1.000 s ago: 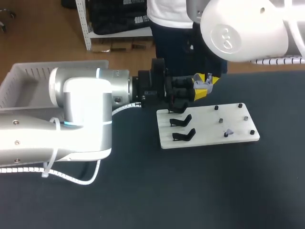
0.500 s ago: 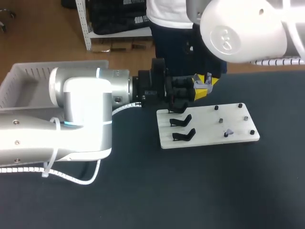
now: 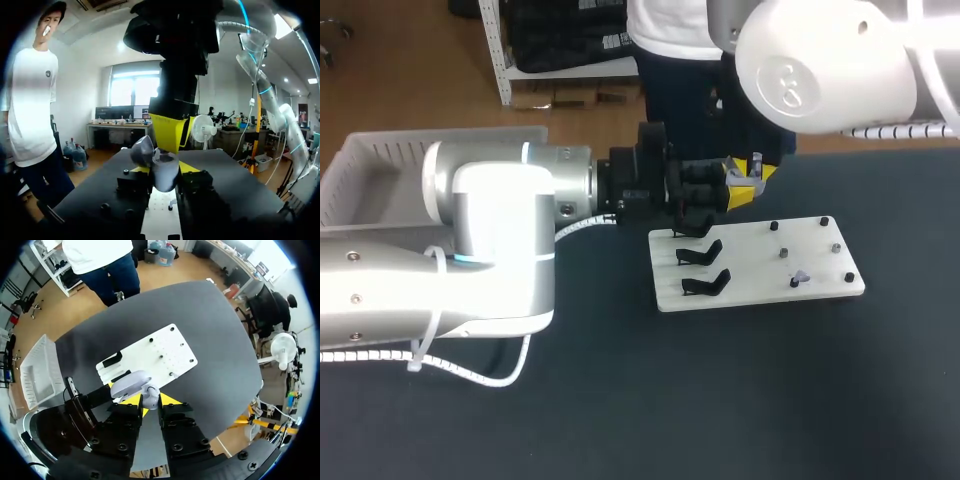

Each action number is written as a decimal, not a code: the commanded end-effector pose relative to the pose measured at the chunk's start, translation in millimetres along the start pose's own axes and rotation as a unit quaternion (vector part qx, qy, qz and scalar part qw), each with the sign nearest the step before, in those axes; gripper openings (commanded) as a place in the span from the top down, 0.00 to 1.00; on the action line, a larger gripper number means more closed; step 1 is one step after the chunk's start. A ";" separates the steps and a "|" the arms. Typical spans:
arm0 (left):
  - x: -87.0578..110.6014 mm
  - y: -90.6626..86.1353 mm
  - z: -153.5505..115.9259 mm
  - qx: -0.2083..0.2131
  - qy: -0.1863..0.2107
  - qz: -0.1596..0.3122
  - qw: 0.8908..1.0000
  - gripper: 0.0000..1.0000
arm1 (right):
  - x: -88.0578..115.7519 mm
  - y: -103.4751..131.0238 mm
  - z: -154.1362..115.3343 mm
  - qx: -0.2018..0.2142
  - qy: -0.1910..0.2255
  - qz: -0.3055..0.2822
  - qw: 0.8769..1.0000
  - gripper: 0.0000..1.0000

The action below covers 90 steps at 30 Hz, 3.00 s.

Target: Pick up each earbud case from the left stands, insert the matching earbuds, close the lid, and place the case in the box.

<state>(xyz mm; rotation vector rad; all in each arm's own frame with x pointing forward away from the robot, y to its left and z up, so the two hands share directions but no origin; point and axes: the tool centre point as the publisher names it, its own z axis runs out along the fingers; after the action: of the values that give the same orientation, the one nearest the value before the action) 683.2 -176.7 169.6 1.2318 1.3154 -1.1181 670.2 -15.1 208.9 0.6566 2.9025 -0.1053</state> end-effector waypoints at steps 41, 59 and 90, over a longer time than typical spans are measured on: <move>1.5 -1.3 0.5 -0.004 -0.005 0.002 1.000 1.00 | 24.6 -10.9 -13.9 -0.014 0.005 -0.015 1.000 0.70; 1.5 -1.3 0.5 -0.004 -0.005 0.002 1.000 1.00 | 10.2 -11.7 -11.9 -0.013 -0.004 -0.002 1.000 0.69; 1.5 -1.3 0.5 -0.004 -0.005 0.002 1.000 1.00 | 65.9 -62.4 -40.9 -0.073 -0.032 -0.115 0.990 0.00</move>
<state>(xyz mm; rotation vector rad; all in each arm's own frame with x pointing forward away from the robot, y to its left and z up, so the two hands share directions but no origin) 683.3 -176.8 170.1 1.2315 1.3149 -1.1182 581.5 -38.1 241.0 0.2844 2.8919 0.0534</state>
